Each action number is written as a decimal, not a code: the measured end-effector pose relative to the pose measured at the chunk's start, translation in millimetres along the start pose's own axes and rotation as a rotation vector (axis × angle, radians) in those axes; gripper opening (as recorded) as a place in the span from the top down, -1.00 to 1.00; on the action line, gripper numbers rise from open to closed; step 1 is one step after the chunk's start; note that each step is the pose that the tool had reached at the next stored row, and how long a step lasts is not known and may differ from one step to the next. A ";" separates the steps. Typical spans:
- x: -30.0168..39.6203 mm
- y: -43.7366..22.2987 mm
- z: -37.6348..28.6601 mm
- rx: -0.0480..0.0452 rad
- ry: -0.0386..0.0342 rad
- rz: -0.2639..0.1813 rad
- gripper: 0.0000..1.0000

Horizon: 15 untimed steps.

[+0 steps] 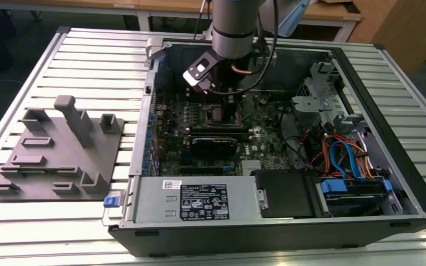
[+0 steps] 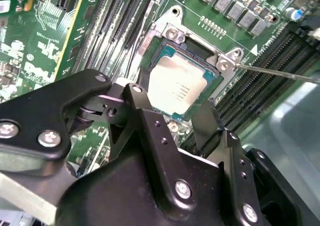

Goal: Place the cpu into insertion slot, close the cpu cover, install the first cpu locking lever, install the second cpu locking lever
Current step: 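Place the cpu into insertion slot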

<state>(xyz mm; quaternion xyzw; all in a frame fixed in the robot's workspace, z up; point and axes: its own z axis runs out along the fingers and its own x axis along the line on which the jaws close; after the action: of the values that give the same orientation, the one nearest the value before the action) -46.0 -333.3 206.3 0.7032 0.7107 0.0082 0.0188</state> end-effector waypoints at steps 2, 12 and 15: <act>-0.1 0.1 -3.6 0.0012 -0.0002 0.000 -0.21; -0.1 0.2 -4.6 0.0020 0.0000 0.000 0.54; -0.1 0.2 -4.6 0.0020 0.0000 0.000 0.77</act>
<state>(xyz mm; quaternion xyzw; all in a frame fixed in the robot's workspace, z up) -46.0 -333.3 210.9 0.7032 0.7108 0.0075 0.0180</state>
